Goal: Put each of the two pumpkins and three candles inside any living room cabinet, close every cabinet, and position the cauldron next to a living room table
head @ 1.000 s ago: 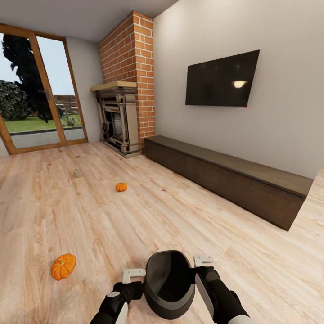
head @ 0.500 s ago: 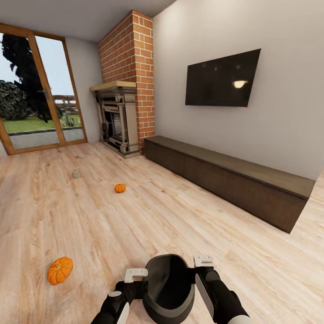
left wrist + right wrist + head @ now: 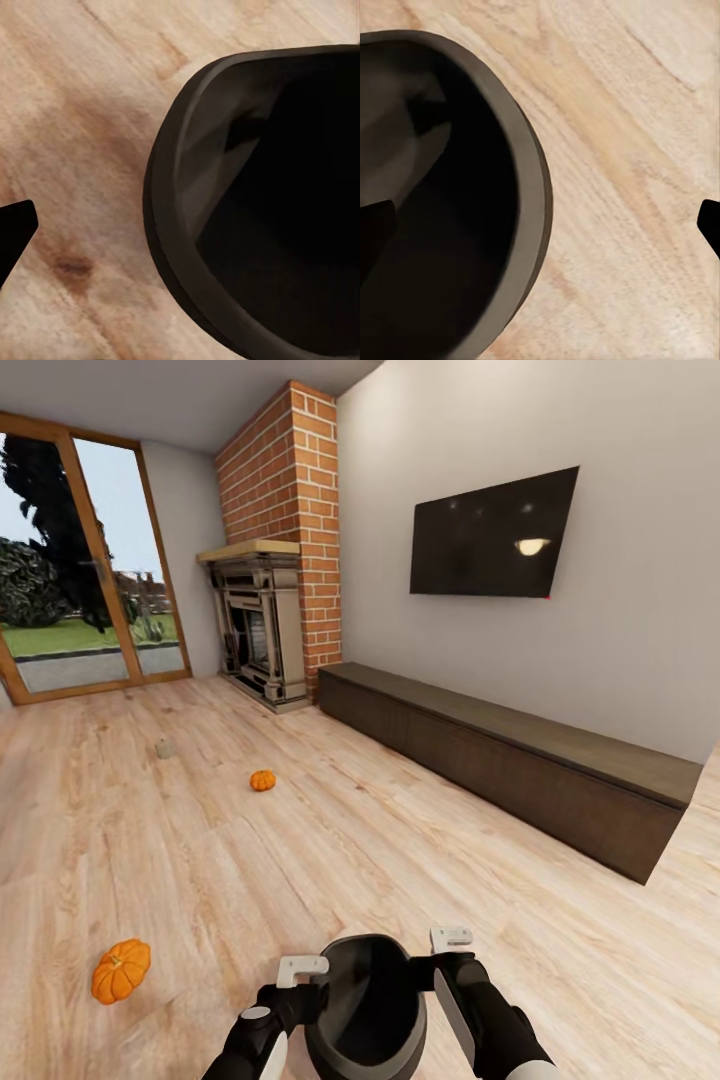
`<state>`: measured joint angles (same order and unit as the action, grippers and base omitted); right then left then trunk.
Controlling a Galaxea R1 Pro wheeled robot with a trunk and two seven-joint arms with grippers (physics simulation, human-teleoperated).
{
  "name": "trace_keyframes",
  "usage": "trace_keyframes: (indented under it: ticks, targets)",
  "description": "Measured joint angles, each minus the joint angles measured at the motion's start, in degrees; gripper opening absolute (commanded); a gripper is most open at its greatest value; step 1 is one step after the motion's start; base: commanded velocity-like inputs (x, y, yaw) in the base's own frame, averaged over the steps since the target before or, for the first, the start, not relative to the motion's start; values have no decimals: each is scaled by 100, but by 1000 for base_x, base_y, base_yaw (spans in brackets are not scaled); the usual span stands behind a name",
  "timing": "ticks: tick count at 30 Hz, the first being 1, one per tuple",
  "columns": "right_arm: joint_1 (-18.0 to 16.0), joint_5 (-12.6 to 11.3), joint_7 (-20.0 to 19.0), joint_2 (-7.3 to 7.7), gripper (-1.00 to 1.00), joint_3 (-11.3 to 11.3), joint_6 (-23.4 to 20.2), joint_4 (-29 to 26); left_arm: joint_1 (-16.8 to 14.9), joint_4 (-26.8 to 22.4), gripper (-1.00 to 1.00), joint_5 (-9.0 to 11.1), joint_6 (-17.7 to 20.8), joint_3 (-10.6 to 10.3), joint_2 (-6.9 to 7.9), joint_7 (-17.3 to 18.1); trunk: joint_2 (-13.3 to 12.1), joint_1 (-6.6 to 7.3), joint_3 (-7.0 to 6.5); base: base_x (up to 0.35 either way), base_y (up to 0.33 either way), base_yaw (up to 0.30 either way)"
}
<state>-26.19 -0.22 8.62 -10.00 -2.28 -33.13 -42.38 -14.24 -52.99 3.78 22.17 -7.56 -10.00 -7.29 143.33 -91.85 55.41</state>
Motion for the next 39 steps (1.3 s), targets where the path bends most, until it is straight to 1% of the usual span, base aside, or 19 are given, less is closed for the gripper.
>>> trace_keyframes:
  ticks: [1,5,15,21,23,25,27,30,39]
  targets:
    - [0,1,0,0,100,0,-6,9,0,1,100,0,-1,0,0,0,0,0,0,6,-5,0]
    - [0,0,-1,0,100,-46,-36,123,0,3,100,0,-2,1,0,0,5,-11,88,2,-2,0]
    - [0,3,-1,0,100,-91,-44,167,0,14,100,0,-7,0,0,0,18,-36,309,0,0,0]
    - [0,3,-7,0,100,-193,3,168,0,24,100,23,-18,0,0,0,26,-52,442,0,0,0]
    - [0,0,-9,0,100,-216,27,169,0,28,100,93,-21,0,0,5,29,-57,487,0,0,0]
    - [0,-2,-9,0,100,-222,75,169,0,28,100,121,-25,0,0,7,32,-62,531,0,0,0]
    - [0,-7,-9,0,100,-226,213,173,0,31,100,138,-27,0,0,8,34,-67,575,0,0,0]
    - [0,-12,-10,0,100,-228,311,192,0,29,100,146,-27,0,0,9,38,-75,642,0,0,0]
    - [0,-14,-10,0,100,-228,359,203,0,29,100,156,-25,-3,0,5,39,-75,643,16,0,0]
